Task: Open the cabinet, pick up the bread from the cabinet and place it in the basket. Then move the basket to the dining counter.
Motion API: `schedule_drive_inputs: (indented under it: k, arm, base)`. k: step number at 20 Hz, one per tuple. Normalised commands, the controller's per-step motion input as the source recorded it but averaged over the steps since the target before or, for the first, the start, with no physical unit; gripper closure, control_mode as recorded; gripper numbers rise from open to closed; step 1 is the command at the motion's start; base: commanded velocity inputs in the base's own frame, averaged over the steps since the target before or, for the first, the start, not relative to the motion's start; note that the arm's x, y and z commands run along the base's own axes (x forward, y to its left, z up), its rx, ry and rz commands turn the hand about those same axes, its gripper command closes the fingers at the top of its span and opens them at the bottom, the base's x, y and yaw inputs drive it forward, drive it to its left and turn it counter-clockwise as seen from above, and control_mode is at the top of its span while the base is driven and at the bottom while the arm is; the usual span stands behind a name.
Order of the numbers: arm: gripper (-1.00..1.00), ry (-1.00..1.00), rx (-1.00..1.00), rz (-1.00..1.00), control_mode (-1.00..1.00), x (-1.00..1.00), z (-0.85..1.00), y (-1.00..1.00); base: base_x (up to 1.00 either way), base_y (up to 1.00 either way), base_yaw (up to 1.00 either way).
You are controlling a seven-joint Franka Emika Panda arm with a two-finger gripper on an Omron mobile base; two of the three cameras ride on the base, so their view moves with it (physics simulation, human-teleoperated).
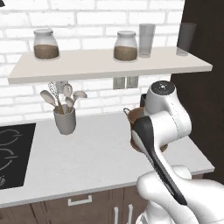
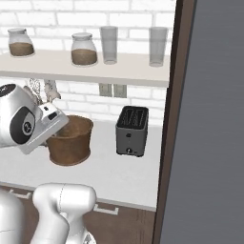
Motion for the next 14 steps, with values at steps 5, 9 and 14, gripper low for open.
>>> schedule_drive_inputs:
  k: [5,9,14]
  arm:
    - [1.0,0.0,0.0,0.0,-1.0,0.0,0.0,0.0]
    - [1.0,0.0,0.0,0.0,-1.0,-0.16,0.0,0.0]
    - [1.0,0.0,0.0,0.0,1.0,0.0,0.0,0.0]
  base:
    - [0.0,0.0,0.0]
    - [0.0,0.0,0.0]
    - [-0.97,-0.03,0.04]
